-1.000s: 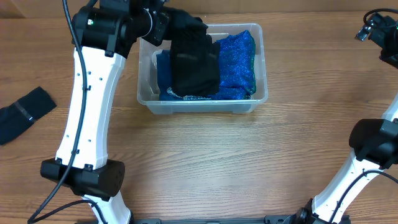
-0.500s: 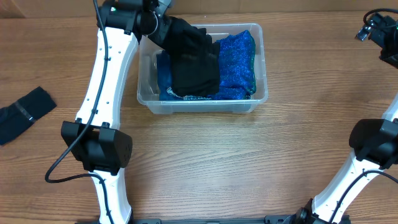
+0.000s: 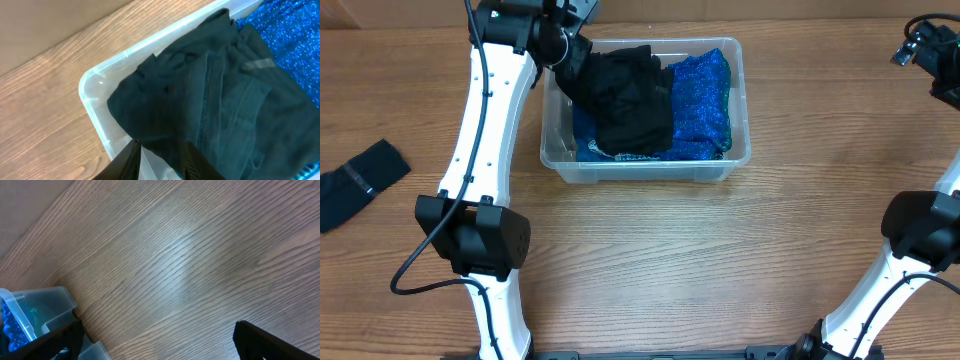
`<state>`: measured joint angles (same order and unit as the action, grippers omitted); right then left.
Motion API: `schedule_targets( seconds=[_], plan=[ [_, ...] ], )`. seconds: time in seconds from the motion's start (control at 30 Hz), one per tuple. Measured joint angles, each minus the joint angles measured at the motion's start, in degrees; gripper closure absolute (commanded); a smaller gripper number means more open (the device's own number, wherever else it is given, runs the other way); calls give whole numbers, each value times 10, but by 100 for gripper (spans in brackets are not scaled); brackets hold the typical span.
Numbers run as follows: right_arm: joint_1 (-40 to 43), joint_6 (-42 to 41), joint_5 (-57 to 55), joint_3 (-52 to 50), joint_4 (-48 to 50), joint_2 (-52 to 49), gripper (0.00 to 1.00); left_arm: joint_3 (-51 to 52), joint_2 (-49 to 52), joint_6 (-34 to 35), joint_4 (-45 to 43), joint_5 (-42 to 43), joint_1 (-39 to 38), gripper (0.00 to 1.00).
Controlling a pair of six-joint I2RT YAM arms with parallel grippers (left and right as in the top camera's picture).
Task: Pack container
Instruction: 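Press and tuck the black garment down inside the container with the left gripper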
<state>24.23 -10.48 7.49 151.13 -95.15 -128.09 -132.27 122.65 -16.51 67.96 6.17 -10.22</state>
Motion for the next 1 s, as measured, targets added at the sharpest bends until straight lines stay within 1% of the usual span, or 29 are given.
schedule_targets(
  seconds=[0.07, 0.13, 0.23, 0.33, 0.5, 0.6, 0.73, 0.87, 1.0],
  plan=[
    [0, 0, 0, 0, 0, 0, 0, 0, 0, 3, 2, 7, 0, 65],
    [0, 0, 0, 0, 0, 0, 0, 0, 0, 7, -2, 25, 0, 66],
    [0, 0, 0, 0, 0, 0, 0, 0, 0, 12, -27, 59, -1, 79],
    [0, 0, 0, 0, 0, 0, 0, -1, 0, 12, -46, 74, -10, 88],
    [0, 0, 0, 0, 0, 0, 0, -1, 2, -3, -48, 53, -50, 95],
    [0, 0, 0, 0, 0, 0, 0, -3, 16, -13, -49, 40, -67, 95],
    [0, 0, 0, 0, 0, 0, 0, -3, 56, -16, -46, 4, -68, 96],
    [0, 0, 0, 0, 0, 0, 0, -3, 86, -17, -15, -40, -67, 96],
    [0, 0, 0, 0, 0, 0, 0, -4, 88, -16, 23, -77, -67, 96]
  ],
)
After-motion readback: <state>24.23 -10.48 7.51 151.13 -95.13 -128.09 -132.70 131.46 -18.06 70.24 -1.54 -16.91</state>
